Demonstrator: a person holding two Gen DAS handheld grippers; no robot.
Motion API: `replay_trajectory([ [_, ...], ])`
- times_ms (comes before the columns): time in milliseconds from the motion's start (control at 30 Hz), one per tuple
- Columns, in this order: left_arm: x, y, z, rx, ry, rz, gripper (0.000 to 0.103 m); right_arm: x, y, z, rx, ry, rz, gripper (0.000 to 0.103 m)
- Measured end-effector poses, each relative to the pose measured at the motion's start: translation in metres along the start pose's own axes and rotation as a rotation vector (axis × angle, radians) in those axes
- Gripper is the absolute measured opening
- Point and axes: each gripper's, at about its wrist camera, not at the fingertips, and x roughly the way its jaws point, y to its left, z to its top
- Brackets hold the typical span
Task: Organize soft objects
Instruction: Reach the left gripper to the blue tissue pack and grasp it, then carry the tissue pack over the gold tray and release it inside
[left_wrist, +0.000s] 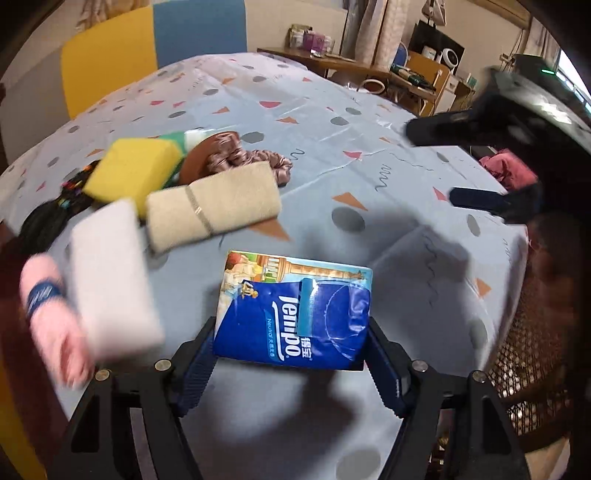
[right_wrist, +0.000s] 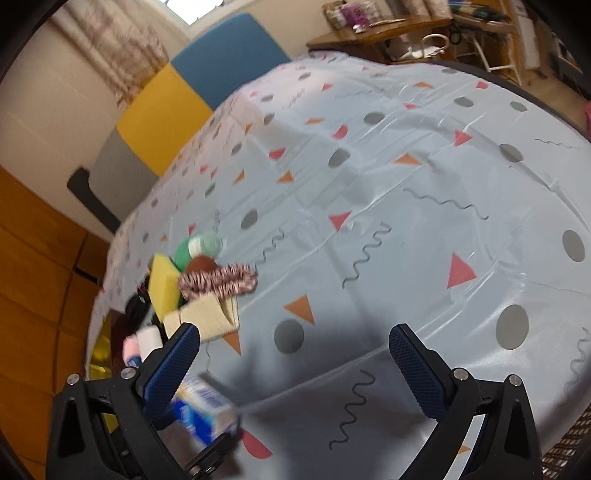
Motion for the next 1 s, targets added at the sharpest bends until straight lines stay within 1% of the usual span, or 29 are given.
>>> replay_trajectory([
  [200, -0.039, 0.015, -0.029, -0.072, -0.043, -0.03, 0.076, 0.016, 0.02, -0.012, -0.122, 0.081, -0.017, 0.103],
  [300, -0.059, 0.027, -0.039, -0.105, -0.074, -0.017, 0.076, 0.024, 0.032, -0.02, -0.181, 0.125, 0.004, 0.103],
  [400, -0.082, 0.038, -0.048, -0.138, -0.113, -0.015, 0.076, 0.029, 0.048, -0.03, -0.264, 0.149, -0.014, 0.103],
  [500, -0.104, 0.048, -0.056, -0.176, -0.153, -0.006, 0.076, 0.034, 0.069, -0.041, -0.324, 0.177, 0.016, 0.1],
  [567, -0.119, 0.062, -0.063, -0.218, -0.184, -0.008, 0.076, 0.038, 0.088, -0.051, -0.353, 0.187, 0.052, 0.091],
  [667, -0.139, 0.078, -0.068, -0.277, -0.227, 0.0, 0.076, 0.05, 0.116, -0.062, -0.382, 0.211, 0.102, 0.088],
  [700, -0.146, 0.084, -0.071, -0.295, -0.243, 0.008, 0.076, 0.054, 0.129, -0.067, -0.404, 0.213, 0.111, 0.086],
  [767, -0.157, 0.097, -0.075, -0.327, -0.266, 0.031, 0.076, 0.057, 0.152, -0.073, -0.449, 0.202, 0.12, 0.078],
  [833, -0.166, 0.112, -0.08, -0.37, -0.285, 0.053, 0.076, 0.059, 0.176, -0.077, -0.501, 0.201, 0.149, 0.074],
  [900, -0.174, 0.131, -0.088, -0.419, -0.298, 0.084, 0.076, 0.062, 0.204, -0.083, -0.597, 0.195, 0.16, 0.071],
  [933, -0.177, 0.14, -0.093, -0.445, -0.304, 0.102, 0.076, 0.063, 0.216, -0.087, -0.64, 0.193, 0.159, 0.068],
  [967, -0.179, 0.147, -0.096, -0.466, -0.307, 0.114, 0.076, 0.066, 0.227, -0.089, -0.677, 0.195, 0.158, 0.061],
  [1000, -0.18, 0.156, -0.1, -0.487, -0.306, 0.123, 0.076, 0.07, 0.238, -0.092, -0.722, 0.196, 0.154, 0.057],
])
